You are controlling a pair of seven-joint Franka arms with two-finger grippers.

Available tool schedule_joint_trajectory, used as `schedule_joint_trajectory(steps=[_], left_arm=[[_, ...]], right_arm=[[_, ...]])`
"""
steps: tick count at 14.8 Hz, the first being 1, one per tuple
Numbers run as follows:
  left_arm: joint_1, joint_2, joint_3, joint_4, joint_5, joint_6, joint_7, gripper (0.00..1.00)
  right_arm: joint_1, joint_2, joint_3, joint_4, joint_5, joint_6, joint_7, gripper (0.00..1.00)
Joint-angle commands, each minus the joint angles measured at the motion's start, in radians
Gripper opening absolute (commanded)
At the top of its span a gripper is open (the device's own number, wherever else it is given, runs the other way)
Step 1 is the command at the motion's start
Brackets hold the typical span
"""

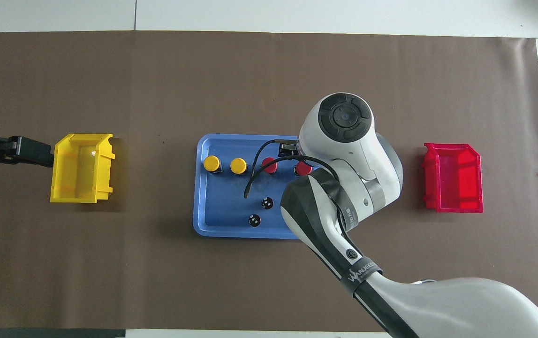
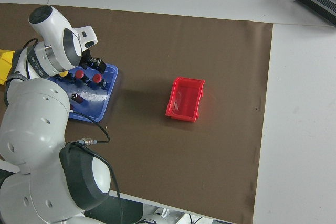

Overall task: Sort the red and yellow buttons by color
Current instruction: 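Reach into the blue tray and grasp a red button with the right gripper, then carry the red button to the red bin while the left gripper reaches out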

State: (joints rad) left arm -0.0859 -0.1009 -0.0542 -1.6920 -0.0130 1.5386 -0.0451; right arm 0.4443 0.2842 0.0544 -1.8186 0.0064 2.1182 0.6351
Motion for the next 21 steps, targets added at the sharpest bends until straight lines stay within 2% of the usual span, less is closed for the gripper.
schedule_joint_trajectory(steps=[1, 3, 10, 16, 17, 18, 21], left_arm=[[0.012, -0.042, -0.004, -0.055, -0.007, 0.018, -0.009, 1.0], [0.037, -0.054, -0.006, -0.072, -0.007, 0.02, -0.002, 1.0], [0.038, -0.059, -0.006, -0.094, -0.007, 0.046, -0.001, 1.0], [0.037, -0.076, -0.007, -0.12, -0.007, 0.066, -0.005, 1.0], [0.037, -0.076, -0.006, -0.12, -0.007, 0.068, -0.005, 1.0], [0.037, -0.076, -0.007, -0.12, -0.007, 0.069, -0.004, 1.0], [0.035, -0.088, -0.007, -0.147, -0.007, 0.092, -0.002, 1.0]], right_arm=[[0.008, -0.057, -0.004, -0.105, -0.006, 0.069, 0.0, 0.78], [0.01, -0.062, -0.004, -0.128, -0.006, 0.094, 0.0, 0.76], [0.034, -0.016, -0.004, -0.128, -0.037, 0.146, -0.003, 0.75], [0.027, -0.011, -0.004, -0.128, -0.063, 0.173, -0.021, 0.74], [0.025, -0.01, -0.004, -0.128, -0.063, 0.18, -0.02, 0.71], [0.024, -0.01, -0.004, -0.125, -0.063, 0.178, -0.02, 0.64], [0.022, -0.005, -0.004, -0.11, -0.063, 0.16, -0.02, 0.35]])
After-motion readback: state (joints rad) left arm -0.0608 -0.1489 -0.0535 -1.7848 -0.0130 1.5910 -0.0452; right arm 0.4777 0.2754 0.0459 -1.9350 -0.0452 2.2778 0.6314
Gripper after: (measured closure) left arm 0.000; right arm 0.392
